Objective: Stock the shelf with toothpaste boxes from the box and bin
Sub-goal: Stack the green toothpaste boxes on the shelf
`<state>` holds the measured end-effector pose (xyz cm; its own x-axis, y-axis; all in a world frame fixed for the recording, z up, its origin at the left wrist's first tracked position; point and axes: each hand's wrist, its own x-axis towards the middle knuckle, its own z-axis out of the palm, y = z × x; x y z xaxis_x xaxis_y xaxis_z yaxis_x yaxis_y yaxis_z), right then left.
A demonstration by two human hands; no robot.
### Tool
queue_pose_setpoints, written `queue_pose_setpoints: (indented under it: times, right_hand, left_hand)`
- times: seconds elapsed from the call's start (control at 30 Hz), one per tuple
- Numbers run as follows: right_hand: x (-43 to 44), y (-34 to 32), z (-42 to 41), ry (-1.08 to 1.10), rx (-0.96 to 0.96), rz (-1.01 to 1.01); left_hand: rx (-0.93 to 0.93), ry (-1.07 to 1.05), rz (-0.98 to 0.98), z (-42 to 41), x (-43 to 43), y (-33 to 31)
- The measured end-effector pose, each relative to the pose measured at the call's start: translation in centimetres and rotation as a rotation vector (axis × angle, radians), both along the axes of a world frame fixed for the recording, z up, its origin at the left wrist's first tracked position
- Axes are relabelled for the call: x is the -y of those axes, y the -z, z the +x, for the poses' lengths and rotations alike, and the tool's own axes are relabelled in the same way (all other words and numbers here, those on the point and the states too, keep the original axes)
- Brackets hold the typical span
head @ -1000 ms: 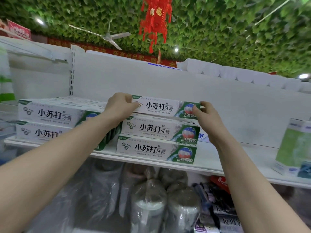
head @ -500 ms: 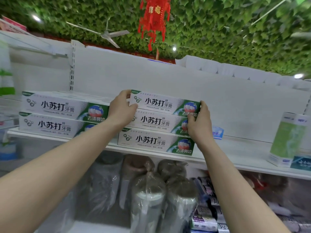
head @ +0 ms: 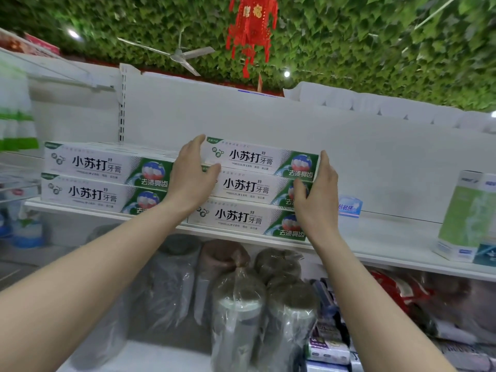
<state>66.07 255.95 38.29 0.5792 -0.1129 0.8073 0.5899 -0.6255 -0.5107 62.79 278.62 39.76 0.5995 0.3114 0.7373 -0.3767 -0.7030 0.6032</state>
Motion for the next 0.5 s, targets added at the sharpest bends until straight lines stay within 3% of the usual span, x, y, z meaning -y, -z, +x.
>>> queue_pose_setpoints:
  times: [0.07, 0.33, 0.5]
  right_hand:
    - [0.0, 1.0, -0.2, 0.058, 0.114, -0.050]
    - [0.2, 1.6, 0.5, 0.086, 0.067, -0.088]
    - [0.7, 0.2, 0.2, 0.036, 0.022, 0.103]
  left_hand:
    - [0.071, -0.036, 0.086, -0.4, 0.1, 0.9]
    - [0.045, -0.056, 0.191, -0.6, -0.2, 1.8]
    - [-0.074, -0.013, 0.114, -0.8, 0.2, 0.5]
